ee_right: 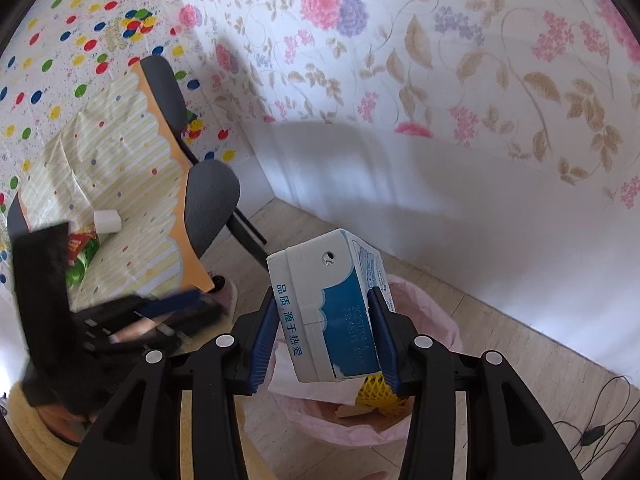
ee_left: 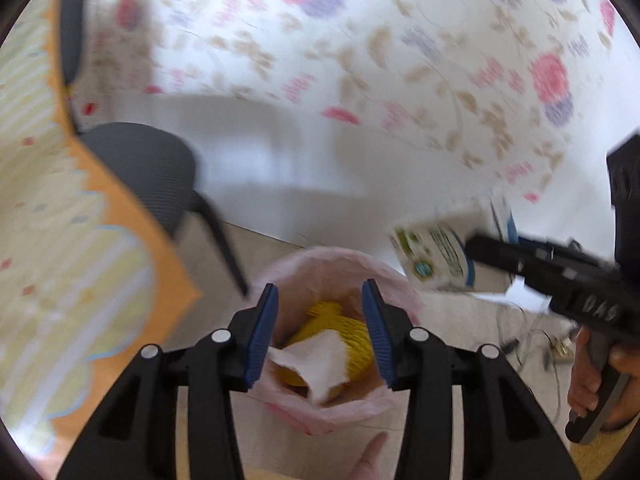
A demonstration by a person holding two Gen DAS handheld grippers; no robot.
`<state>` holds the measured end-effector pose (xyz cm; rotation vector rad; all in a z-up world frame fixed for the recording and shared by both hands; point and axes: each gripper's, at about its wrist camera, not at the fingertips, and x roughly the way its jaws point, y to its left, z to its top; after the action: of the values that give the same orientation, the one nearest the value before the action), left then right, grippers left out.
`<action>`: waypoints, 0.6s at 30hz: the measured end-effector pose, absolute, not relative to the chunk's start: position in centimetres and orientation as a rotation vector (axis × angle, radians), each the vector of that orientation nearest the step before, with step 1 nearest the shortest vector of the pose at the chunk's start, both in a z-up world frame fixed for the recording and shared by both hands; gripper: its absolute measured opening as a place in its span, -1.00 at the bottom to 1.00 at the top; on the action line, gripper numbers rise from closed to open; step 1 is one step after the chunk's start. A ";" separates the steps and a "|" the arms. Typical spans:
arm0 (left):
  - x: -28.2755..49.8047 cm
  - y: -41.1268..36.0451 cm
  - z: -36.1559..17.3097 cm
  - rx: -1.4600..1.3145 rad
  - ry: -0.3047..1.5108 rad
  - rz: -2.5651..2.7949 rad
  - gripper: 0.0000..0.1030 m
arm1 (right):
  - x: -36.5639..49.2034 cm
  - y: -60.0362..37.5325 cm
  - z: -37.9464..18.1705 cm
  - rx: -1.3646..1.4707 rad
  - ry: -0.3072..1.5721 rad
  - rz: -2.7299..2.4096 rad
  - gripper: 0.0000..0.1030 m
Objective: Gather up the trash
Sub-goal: 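Carry the tissue and carton to the pink bin and open both tools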
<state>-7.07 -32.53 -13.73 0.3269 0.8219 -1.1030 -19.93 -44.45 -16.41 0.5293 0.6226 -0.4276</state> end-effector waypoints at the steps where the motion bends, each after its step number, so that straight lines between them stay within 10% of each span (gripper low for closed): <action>1: -6.6 -31.8 -13.4 0.313 0.814 -1.080 -0.19 | -19.5 -44.3 -16.6 0.531 0.627 -0.420 -0.08; 5: -4.9 -28.7 -12.1 0.249 0.796 -1.015 -0.19 | -18.4 -43.7 -16.3 0.507 0.631 -0.441 0.28; 18: -3.8 -22.1 -10.7 0.199 0.727 -0.889 -0.19 | -16.0 -39.1 -12.3 0.409 0.601 -0.360 0.29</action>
<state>-3.83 -22.08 -10.69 0.1992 0.7271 -0.8895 -15.98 -39.13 -12.31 0.4094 0.6014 -0.3595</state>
